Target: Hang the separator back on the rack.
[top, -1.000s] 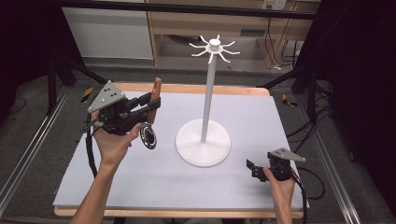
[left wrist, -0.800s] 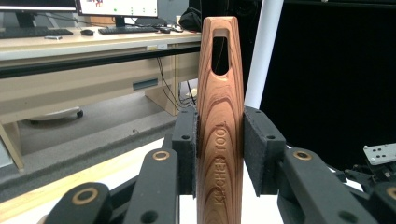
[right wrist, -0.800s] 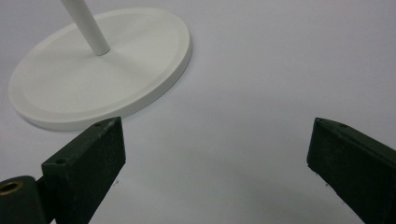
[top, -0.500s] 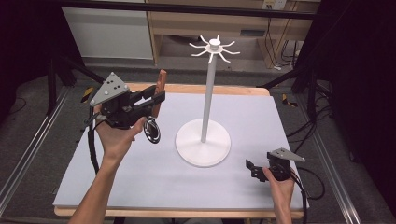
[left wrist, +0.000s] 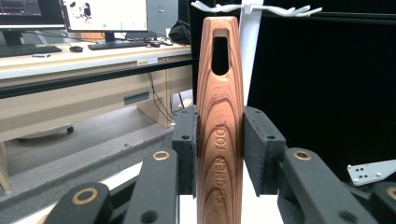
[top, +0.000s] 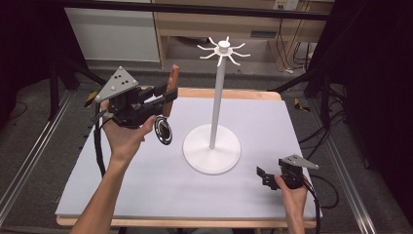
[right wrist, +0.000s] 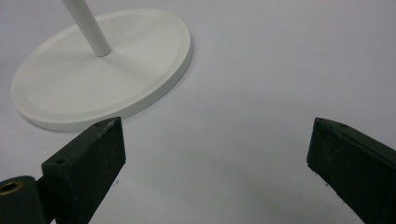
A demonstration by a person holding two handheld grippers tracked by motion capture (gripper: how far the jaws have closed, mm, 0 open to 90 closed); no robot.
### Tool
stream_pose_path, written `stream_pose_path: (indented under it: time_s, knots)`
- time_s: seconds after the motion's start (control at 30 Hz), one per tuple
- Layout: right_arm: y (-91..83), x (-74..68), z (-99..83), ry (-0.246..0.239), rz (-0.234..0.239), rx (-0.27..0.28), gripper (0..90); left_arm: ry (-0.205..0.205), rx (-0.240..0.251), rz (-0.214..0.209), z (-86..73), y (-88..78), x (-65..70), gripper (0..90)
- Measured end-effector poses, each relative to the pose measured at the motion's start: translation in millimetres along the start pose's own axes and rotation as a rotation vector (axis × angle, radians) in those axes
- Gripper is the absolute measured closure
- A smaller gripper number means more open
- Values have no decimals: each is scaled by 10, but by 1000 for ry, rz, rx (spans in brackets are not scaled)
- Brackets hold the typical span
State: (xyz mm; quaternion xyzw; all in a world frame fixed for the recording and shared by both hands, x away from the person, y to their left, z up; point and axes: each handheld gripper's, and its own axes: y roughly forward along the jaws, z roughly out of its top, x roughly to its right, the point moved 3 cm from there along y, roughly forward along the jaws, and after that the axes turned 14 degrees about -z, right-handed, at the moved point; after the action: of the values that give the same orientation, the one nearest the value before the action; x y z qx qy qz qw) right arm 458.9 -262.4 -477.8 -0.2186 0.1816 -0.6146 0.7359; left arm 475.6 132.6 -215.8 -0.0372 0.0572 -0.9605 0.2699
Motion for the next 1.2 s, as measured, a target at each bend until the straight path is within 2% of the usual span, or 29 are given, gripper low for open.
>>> stream_pose_path:
  time_s: [0.37, 0.6, 1.03, 1.2]
  knots:
    - [4, 5, -4, -1, 0, -2, 49, 16, 4, -23, 130, 115, 38, 677]
    - [-7, 13, -1, 5, 1, 3, 49, 44, 4, -24, 266, 180, 98, 677]
    - [-8, 25, -5, 9, 7, 1, 49, 36, -3, -38, 319, 283, 87, 677]
    - [-15, 44, -3, 14, 6, 7, 49, 47, -14, -23, 349, 324, 73, 677]
